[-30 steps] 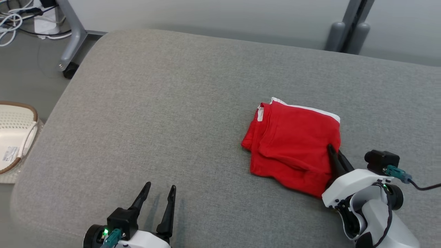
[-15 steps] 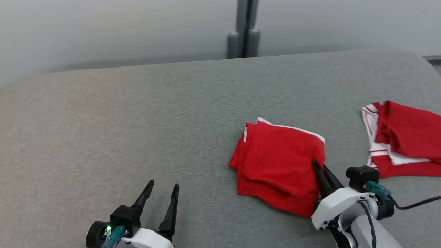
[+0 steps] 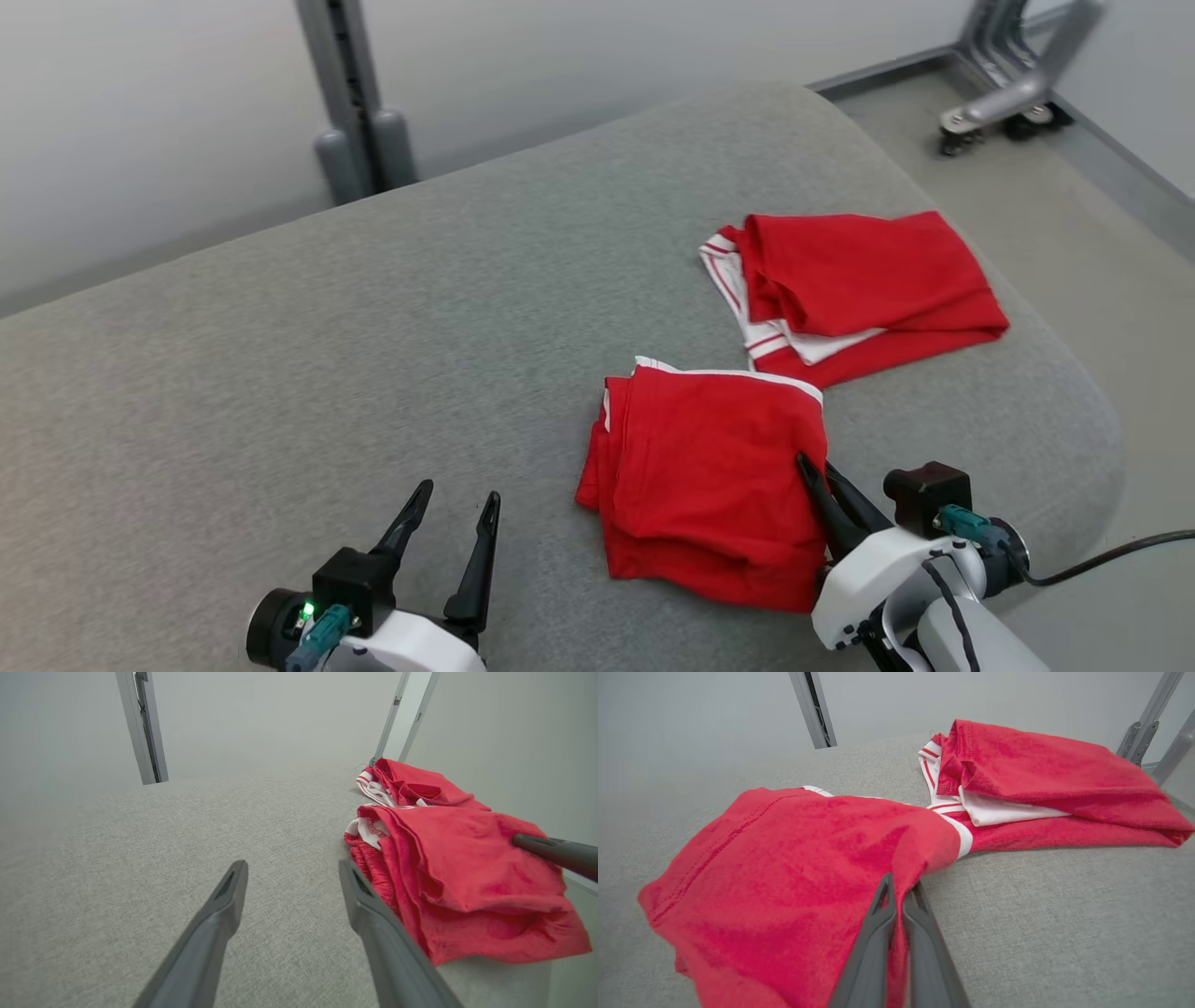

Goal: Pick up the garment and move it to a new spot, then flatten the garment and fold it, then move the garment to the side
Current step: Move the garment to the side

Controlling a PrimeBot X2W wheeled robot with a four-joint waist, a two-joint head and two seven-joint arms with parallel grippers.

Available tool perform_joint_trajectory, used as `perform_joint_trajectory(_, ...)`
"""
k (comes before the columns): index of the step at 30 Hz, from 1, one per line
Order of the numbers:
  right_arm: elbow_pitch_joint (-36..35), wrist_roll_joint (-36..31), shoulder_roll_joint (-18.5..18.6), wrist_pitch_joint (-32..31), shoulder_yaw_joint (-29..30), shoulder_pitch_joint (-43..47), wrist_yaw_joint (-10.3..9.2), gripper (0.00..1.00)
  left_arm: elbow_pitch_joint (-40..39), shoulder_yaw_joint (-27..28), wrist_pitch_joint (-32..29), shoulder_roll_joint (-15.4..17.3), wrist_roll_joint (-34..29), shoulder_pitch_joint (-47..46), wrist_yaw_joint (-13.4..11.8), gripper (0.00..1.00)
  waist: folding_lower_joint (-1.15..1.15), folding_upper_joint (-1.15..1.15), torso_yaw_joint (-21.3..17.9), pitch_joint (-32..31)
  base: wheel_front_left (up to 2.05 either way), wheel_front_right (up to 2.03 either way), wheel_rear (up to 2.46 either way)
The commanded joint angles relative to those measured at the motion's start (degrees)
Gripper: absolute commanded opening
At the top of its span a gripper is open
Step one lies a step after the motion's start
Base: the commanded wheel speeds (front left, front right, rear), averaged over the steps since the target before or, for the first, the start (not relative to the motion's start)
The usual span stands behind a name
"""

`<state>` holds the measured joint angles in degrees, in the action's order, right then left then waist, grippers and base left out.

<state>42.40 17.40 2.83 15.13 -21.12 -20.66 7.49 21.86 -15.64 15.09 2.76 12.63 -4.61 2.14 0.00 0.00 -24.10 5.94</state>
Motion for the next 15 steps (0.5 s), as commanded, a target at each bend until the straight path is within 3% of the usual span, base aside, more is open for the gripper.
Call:
perform_joint_trajectory(1, -0.1, -0.2, 0.2, 0.0, -0.1, -0.8, 0.0, 0.0, 0.0, 0.2, 0.1, 0.3, -0.3, -1.0, 0.0, 1.0, 0.0, 0.0, -1.6, 0.9, 0.0, 0.0, 0.0)
perform_joint_trajectory(8, 0.8, -6.2, 0.8, 0.0, -0.5, -5.8, 0.0, 0.0, 0.5, 0.5, 0.1, 0.3, -1.2, -1.7, 0.5, 1.0, 0.0, 0.0, 0.2, 2.7, 0.0, 0.0, 0.0)
perform_joint_trajectory(15, 1.6, -10.0, 6.7, 0.0, -0.8, -14.9, -0.01, 0.0, 0.5, 1.9, 0.1, 0.3, -1.9, -2.3, 0.7, 1.0, 0.0, 0.0, 4.4, 5.0, 0.0, 0.0, 0.0)
